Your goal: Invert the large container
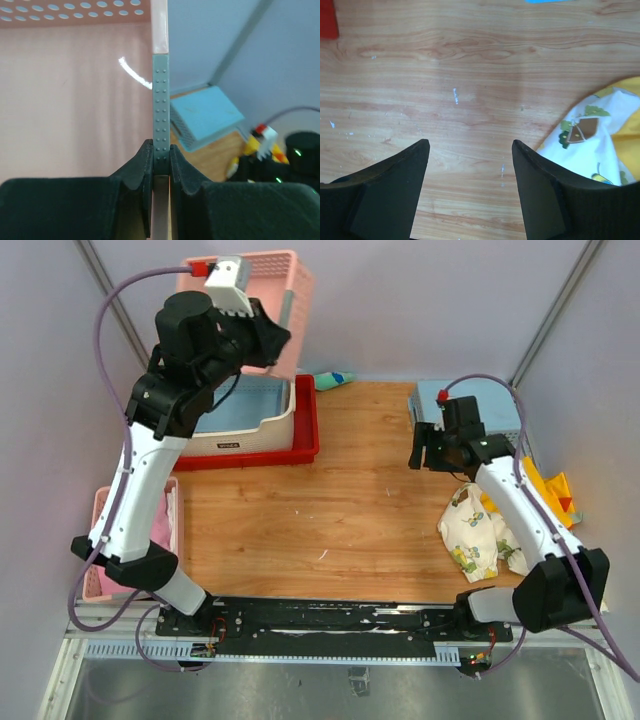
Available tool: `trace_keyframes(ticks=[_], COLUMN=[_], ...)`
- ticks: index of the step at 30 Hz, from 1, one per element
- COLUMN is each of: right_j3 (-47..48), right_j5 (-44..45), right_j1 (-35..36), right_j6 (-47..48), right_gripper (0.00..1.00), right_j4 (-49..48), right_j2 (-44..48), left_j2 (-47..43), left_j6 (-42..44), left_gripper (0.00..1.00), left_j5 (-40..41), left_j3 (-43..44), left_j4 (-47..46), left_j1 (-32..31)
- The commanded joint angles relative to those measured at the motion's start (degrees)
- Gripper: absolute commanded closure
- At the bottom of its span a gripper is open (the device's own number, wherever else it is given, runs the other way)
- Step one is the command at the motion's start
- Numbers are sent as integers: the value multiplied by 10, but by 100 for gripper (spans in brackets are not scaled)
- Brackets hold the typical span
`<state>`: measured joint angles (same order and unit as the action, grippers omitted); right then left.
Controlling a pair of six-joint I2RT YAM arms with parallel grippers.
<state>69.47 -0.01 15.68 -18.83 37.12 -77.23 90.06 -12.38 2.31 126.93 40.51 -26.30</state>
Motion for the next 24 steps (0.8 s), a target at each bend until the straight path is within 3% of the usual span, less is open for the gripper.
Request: trace_keyframes(ticks=[1, 8, 14, 24], right_j3=[6, 3, 27, 44], right_j5=[-45, 40, 181, 199], right_j1=[-91, -191, -200, -200], right_j6=[-10, -20, -16, 6], right_gripper=[31, 31, 30, 30], right_j4=[24, 52, 71, 71], right_j2=[64, 209, 305, 310], left_j2=[-23, -76, -84, -17], left_j6=[-47, -242, -451, -774], left_gripper=[100, 100, 100, 100], left_j5=[-144, -359, -466, -478], left_j3=[-28, -225, -398, -581], left_j4=[-55, -313, -559, -964], left_j1=[-71, -113, -126, -155])
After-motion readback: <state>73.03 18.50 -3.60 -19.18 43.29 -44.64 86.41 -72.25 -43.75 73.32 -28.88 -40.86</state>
